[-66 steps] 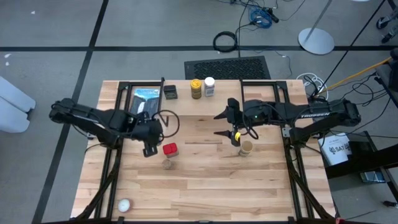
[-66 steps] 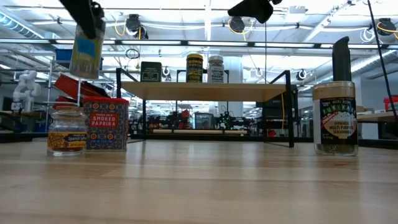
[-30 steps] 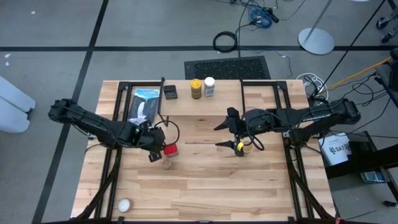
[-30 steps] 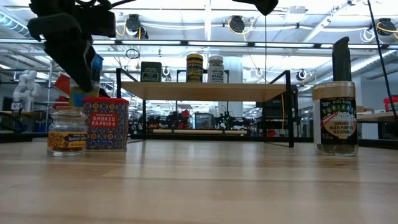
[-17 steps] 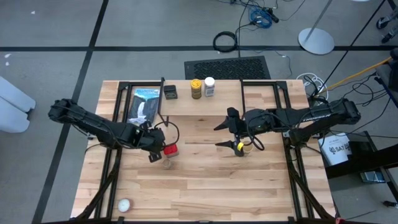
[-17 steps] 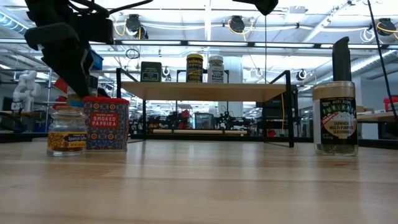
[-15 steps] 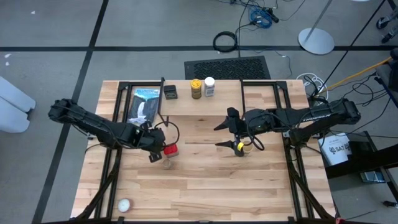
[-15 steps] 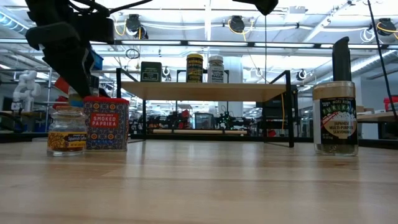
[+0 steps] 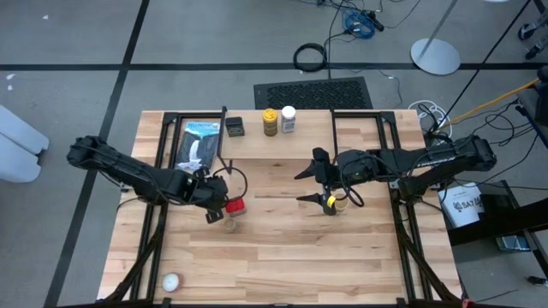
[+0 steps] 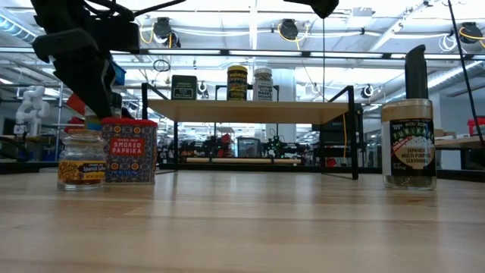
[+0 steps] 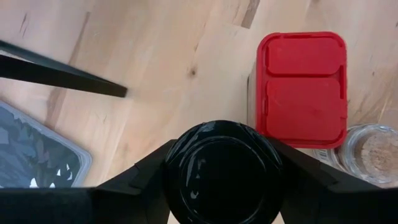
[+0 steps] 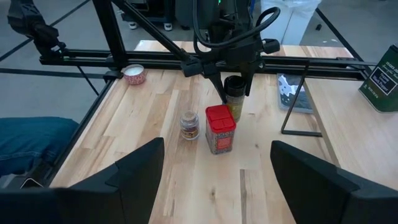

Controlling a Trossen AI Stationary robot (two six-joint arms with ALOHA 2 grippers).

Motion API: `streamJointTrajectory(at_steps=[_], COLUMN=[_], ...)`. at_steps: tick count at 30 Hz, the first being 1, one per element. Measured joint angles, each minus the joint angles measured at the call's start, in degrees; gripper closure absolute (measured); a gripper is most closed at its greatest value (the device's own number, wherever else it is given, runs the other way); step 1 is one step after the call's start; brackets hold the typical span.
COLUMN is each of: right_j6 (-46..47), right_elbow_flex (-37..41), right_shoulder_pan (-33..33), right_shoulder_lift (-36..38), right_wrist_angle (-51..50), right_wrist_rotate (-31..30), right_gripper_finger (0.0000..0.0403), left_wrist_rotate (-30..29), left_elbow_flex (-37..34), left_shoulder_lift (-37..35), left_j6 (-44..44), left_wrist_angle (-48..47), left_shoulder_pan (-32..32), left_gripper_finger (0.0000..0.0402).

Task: Shelf spices
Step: Remove the black seasoning bottle from the shelf

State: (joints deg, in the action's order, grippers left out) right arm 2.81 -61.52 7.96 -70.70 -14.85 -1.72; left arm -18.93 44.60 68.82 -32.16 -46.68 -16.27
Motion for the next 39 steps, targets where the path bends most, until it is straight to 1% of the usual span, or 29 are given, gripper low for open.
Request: streamJointTrajectory(at_steps=[39], right_j6=[-0.5], right_elbow_flex=[0.0], right_shoulder_pan=[0.0], right_shoulder_lift=[0.0], right_wrist_angle=[0.0], right_wrist_rotate=[0.0], right_gripper_finger=[0.0122], left_wrist_rotate=[-1.3], left_elbow_flex=[0.0], left_shoulder_lift=[2.4], left_j6=[-0.1], left_wrist_angle=[1.0], left_shoulder_pan=[0.0], left_gripper_finger=[0.0178])
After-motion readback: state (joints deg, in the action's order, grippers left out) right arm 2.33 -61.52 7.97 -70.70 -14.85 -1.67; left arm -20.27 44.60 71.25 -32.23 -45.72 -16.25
